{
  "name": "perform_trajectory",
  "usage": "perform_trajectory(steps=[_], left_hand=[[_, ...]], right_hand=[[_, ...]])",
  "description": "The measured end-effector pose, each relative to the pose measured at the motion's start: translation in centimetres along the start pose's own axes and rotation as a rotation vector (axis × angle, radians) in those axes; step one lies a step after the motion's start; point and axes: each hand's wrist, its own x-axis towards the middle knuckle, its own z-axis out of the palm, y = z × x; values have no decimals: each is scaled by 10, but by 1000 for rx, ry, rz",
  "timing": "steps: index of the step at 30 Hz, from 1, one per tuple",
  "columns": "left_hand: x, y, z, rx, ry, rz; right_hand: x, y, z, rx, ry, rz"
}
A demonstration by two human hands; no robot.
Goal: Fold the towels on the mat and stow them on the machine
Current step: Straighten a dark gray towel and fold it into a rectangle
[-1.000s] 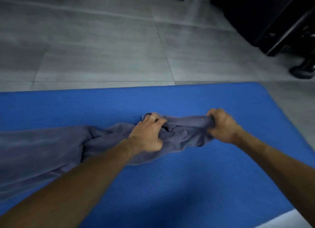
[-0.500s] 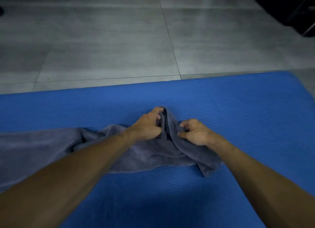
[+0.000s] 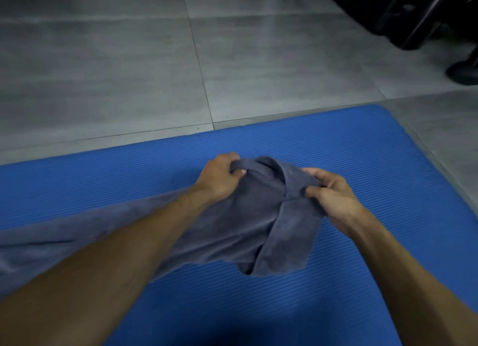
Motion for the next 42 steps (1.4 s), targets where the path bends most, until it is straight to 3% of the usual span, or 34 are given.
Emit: perform_trajectory(steps=[3, 5, 7, 9, 12, 14, 16, 19, 22, 24, 26, 29, 34, 37, 42], left_hand=[[47, 38, 3, -22, 102, 90], [77, 58, 12, 90, 152, 88], [84, 59, 24, 295, 123, 14], [62, 45, 34, 434, 75, 68], [-7, 15, 44, 537, -51, 366], [-54, -4, 49, 690, -69, 561], [-83, -14, 58, 801, -136, 647], [-84, -16, 67, 884, -112, 525], [-69, 0, 64, 798, -1, 311], [-63, 16, 61, 590, -56, 234], [-65, 34, 65, 405, -114, 243], [-78, 52, 85, 262, -116, 343], [-107, 26, 122, 784, -36, 625], [-113, 10, 131, 842, 49, 634], [-105, 27, 138, 840, 20, 577]], right_hand=[[14, -17, -21, 146, 112, -103], [29, -27, -28, 315, 61, -146], [43, -25, -24, 368, -9, -47], [43, -11, -21, 91, 104, 68], [21, 25, -24, -396, 343, 151], [3, 41, -24, -479, 333, 242], [-14, 45, -23, -373, 205, 321], [-34, 38, -21, -231, 12, 258], [-43, 27, -22, -78, 63, 87], [-44, 17, -28, 31, 107, 31], [-38, 14, -45, -39, 215, 9], [-27, 20, -86, -333, 324, 81], [-52, 60, -98, -383, 220, 310], [-71, 93, -85, -477, 248, 196], [-68, 103, -89, -424, 311, 179]])
